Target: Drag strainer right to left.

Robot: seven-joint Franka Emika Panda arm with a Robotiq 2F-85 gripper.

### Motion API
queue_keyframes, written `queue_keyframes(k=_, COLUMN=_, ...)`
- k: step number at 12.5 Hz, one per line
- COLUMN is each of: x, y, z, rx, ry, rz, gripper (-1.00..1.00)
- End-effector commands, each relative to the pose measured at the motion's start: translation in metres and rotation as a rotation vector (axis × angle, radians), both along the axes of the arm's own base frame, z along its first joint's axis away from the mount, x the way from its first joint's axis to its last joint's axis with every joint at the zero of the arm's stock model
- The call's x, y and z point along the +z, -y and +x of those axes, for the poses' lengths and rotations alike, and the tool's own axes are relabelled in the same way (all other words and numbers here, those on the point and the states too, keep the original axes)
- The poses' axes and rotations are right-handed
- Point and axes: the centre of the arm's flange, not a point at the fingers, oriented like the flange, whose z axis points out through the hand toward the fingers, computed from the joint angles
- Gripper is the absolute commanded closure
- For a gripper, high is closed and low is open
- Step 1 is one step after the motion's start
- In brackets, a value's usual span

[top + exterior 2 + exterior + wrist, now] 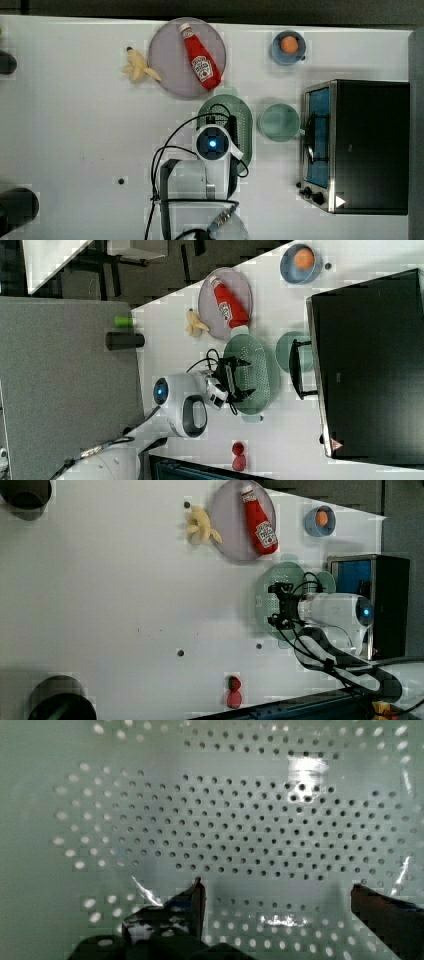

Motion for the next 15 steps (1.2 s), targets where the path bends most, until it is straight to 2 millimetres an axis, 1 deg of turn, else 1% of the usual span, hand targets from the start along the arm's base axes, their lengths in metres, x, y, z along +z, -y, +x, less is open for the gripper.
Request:
queue_keyframes(k=1, x=-0.002, y=-0.025, z=-0.002, rx=-0.021, ry=0.010, rz=0.014, gripper=-1.00)
queue_keyframes(k=5, x=-0.005, y=-0.045, z=-0.005, rx=0.022, ry=-0.011, rz=0.013, gripper=-1.00)
queue_keyframes(k=8, x=-0.002, y=-0.065, z=-0.002, rx=0.058, ry=-0.022, rz=0.011, gripper=-1.00)
queue_keyframes(k=11, x=0.004, y=-0.080, z=0.003, rx=0.084, ry=-0.036, rz=0.008, gripper=-1.00)
queue_keyframes(k=15, x=0.009, y=-0.098, z=-0.001, rx=0.079, ry=-0.072, rz=-0.001, gripper=-1.00)
